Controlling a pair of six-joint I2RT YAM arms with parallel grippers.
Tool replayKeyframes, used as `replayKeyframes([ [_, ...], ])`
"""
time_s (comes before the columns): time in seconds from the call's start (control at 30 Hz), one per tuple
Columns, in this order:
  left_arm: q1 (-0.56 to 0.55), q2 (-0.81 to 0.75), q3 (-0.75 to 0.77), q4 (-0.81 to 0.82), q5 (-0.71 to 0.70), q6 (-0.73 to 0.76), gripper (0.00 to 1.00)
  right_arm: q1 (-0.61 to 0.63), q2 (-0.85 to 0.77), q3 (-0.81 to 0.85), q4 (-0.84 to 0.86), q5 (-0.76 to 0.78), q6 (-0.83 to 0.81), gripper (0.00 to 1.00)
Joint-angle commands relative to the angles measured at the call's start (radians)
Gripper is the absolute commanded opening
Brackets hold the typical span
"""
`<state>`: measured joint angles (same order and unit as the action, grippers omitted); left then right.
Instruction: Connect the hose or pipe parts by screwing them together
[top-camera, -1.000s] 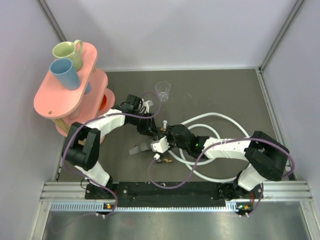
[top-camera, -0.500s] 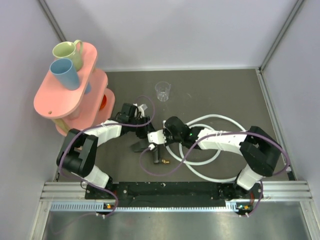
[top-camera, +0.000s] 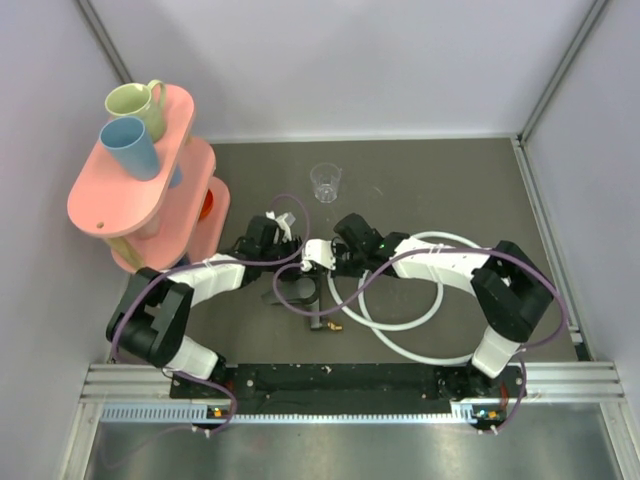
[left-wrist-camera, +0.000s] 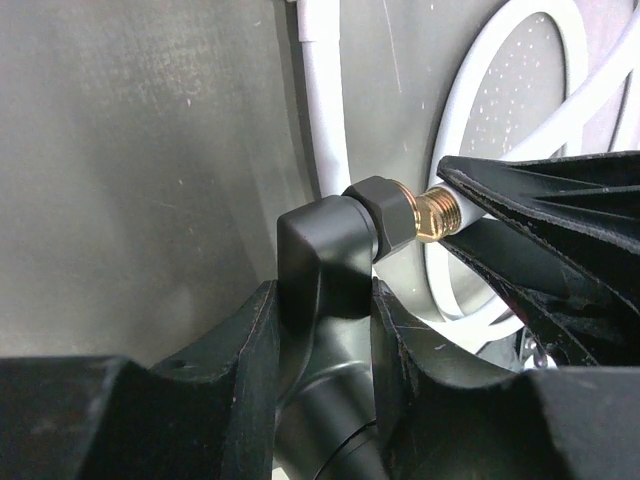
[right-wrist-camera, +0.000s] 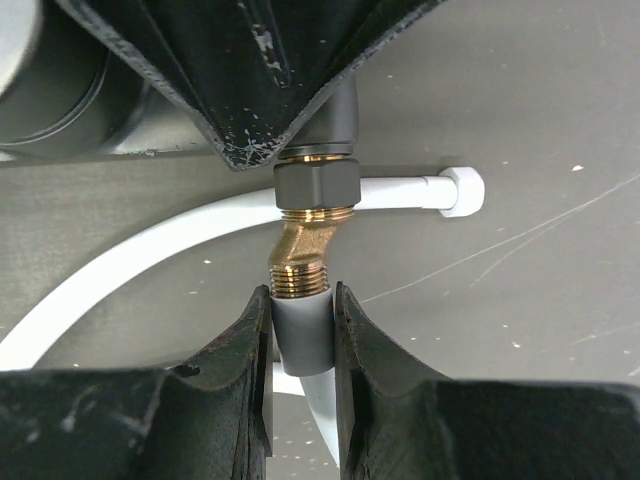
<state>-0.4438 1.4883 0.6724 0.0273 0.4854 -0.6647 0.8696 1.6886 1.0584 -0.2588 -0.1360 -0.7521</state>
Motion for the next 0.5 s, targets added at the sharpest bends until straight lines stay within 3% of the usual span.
replayKeyframes([
  [0.0,-0.094,-0.094,0.006,0.233,0.178,-0.043,0.0,-0.01,0.032,0.103,0.211,-0.191,0.189,0.0],
  [0.33,-0.134,-0.197,-0.049,0.218,-0.051,0.12,0.0,-0.139,0.144,0.198,0.127,-0.502,0.424,0.0],
  [0.47,-0.134,-0.212,-0.066,0.233,-0.065,0.155,0.0,-0.184,0.177,0.203,0.113,-0.663,0.485,0.0],
])
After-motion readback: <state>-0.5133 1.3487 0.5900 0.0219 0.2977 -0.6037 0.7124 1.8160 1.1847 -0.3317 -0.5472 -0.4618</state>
